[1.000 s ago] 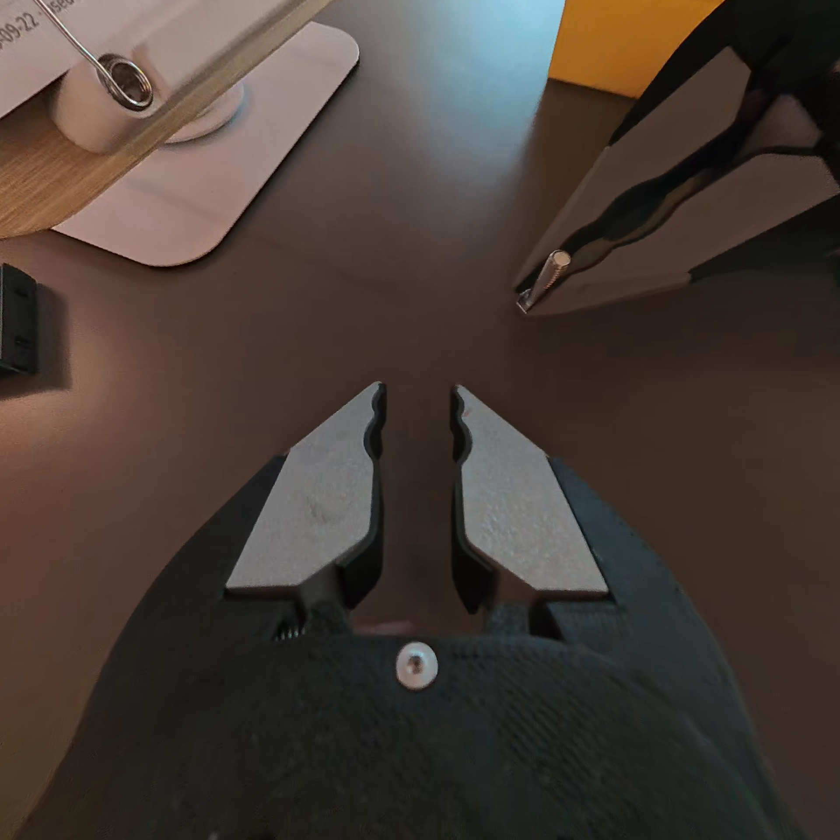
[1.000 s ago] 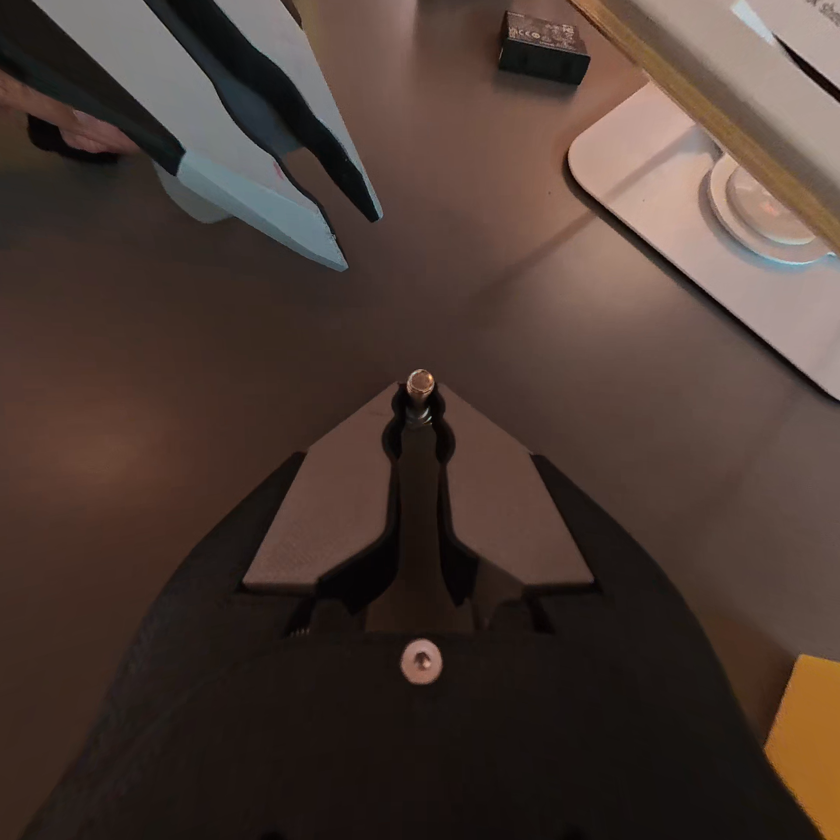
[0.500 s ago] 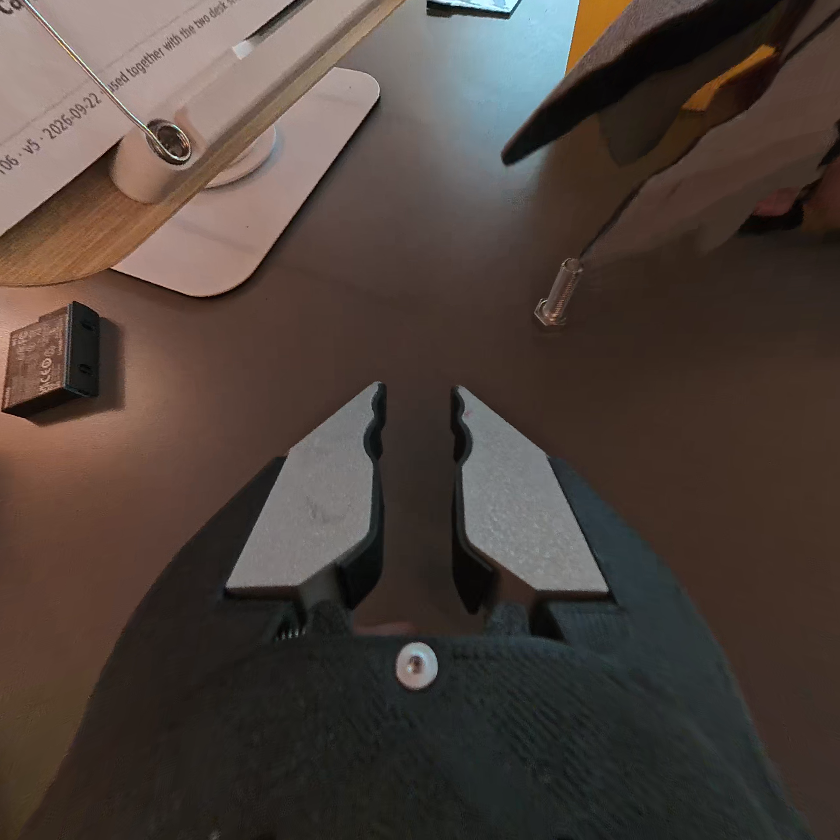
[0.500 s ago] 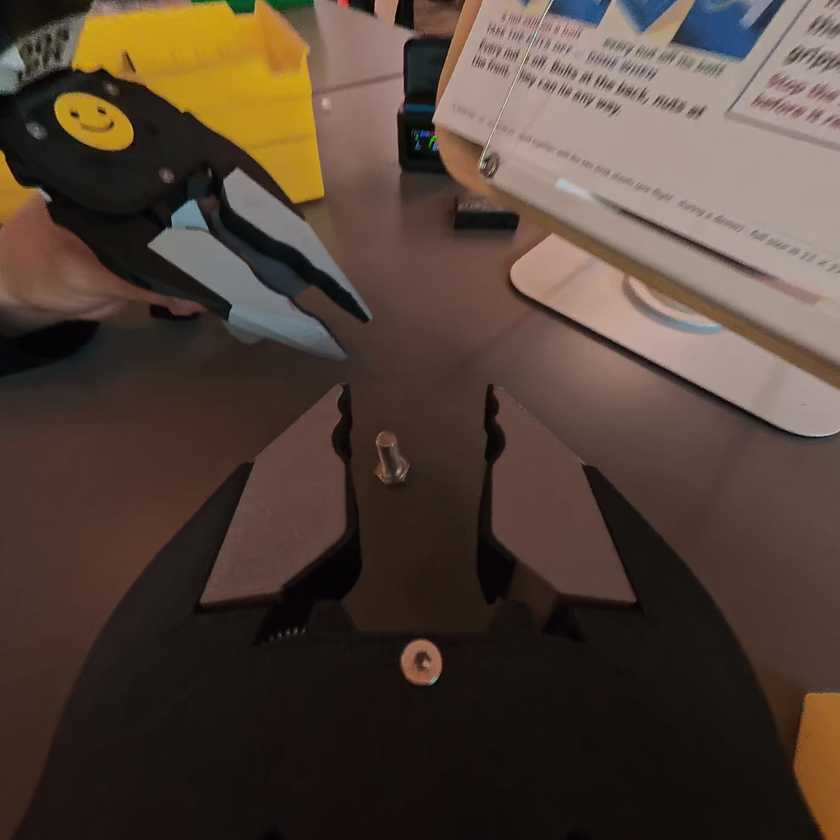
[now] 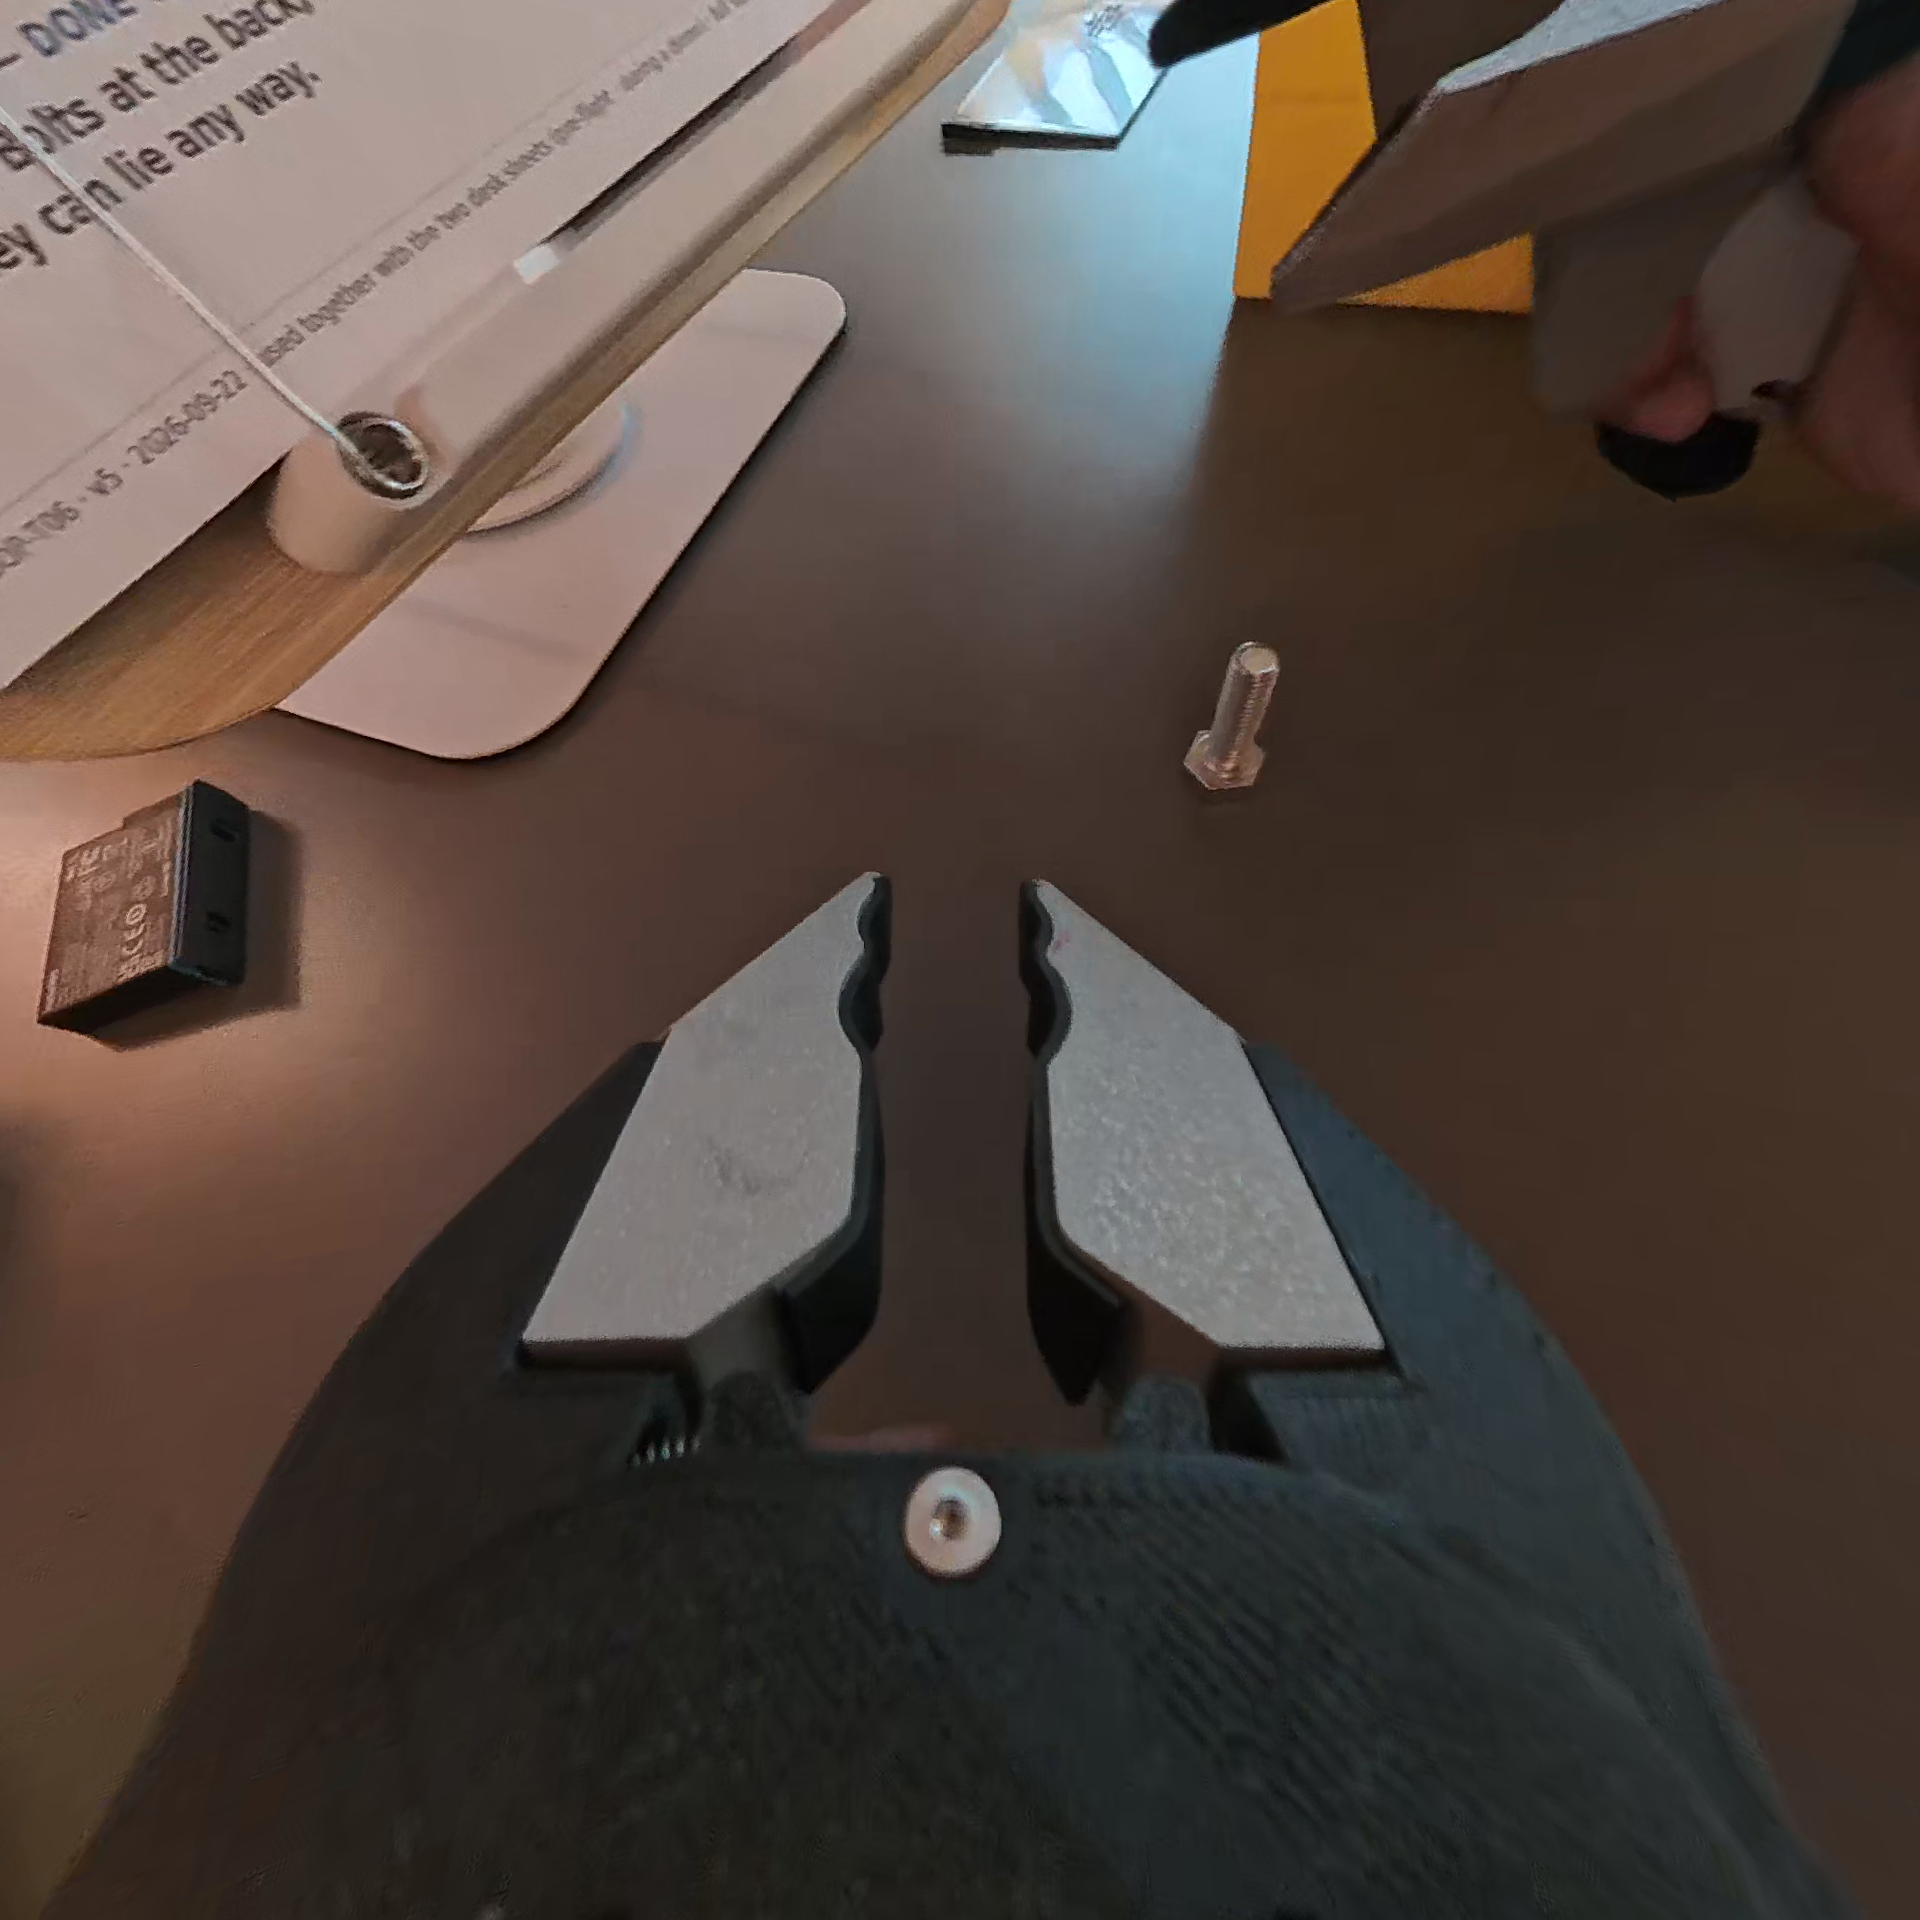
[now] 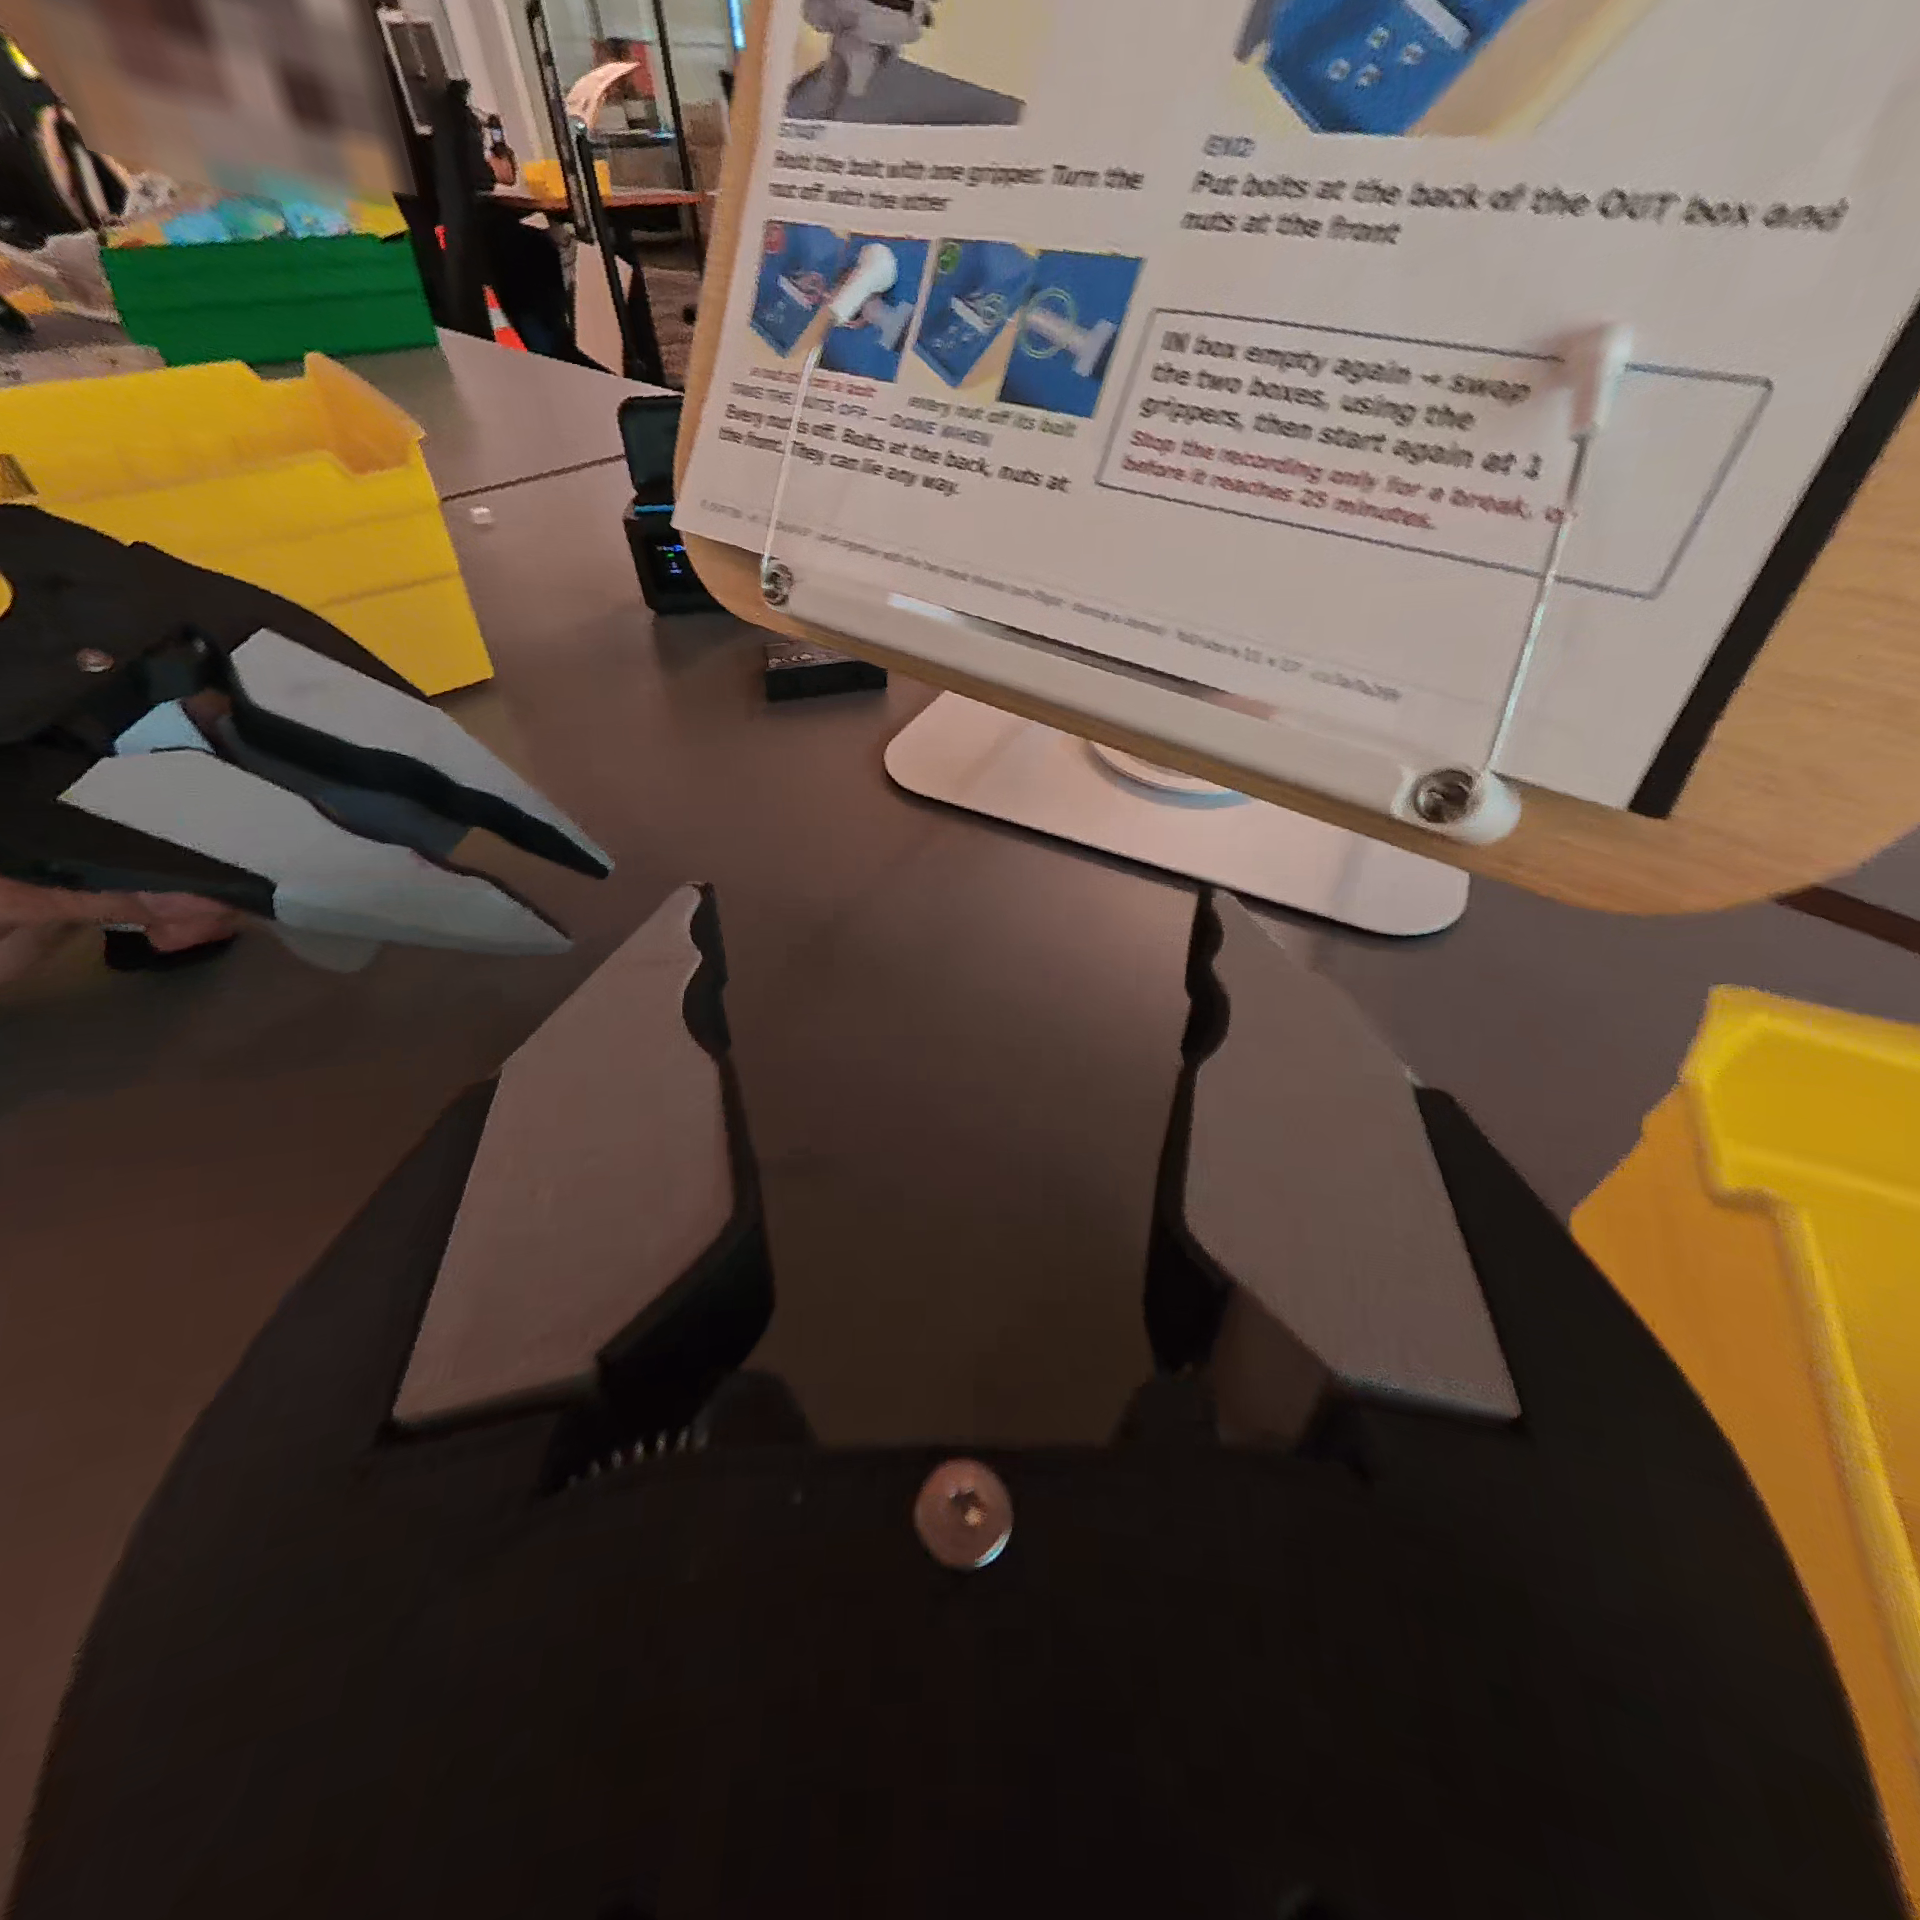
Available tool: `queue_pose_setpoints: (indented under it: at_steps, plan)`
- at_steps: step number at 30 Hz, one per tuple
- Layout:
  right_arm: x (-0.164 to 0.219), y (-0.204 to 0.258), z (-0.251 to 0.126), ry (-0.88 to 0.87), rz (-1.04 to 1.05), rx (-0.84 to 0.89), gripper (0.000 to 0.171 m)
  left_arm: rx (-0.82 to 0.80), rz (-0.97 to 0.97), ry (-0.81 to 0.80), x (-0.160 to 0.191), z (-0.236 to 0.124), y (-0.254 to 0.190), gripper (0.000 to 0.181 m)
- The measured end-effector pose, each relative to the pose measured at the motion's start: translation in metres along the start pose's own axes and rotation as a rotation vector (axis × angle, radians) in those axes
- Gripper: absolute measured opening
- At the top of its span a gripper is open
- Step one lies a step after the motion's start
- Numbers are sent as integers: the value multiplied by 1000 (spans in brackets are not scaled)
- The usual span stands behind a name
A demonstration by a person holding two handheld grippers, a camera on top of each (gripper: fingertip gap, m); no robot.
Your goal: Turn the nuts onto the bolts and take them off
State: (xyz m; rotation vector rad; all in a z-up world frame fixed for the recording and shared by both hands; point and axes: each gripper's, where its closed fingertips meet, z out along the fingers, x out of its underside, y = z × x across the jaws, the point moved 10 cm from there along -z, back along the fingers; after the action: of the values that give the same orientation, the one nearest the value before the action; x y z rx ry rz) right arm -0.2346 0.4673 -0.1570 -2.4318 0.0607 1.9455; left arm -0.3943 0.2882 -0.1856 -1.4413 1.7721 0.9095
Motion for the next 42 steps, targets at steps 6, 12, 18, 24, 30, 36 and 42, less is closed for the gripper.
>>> queue_pose_setpoints:
  at_steps: [6, 12, 18, 24, 30, 36, 42]
  plan:
    - [6, -6, 1, 16, 69, 0, 88, -17, 86, 24, 0, 3, -10, 22]
    - [9, -5, 5, 31, 71, -7, 86, -14, 66, -4, -1, 0, -8, 21]
    - [7, 0, 6, 28, 61, -36, 84, -6, 73, 13, -1, 1, -11, 21]
    - [7, 9, 9, 22, 70, -91, 83, -18, 101, 35, 0, 2, -16, 21]
    - [5, 29, 18, 38, 34, -187, 82, 14, 65, 75, 3, 0, -22, 22]
    - [6, 38, 17, 51, -1, -199, 81, 42, 85, 108, 5, 2, -29, 23]
    - [7, 30, 14, 56, 71, -209, 83, 95, 95, 105, 3, -5, -41, 25]
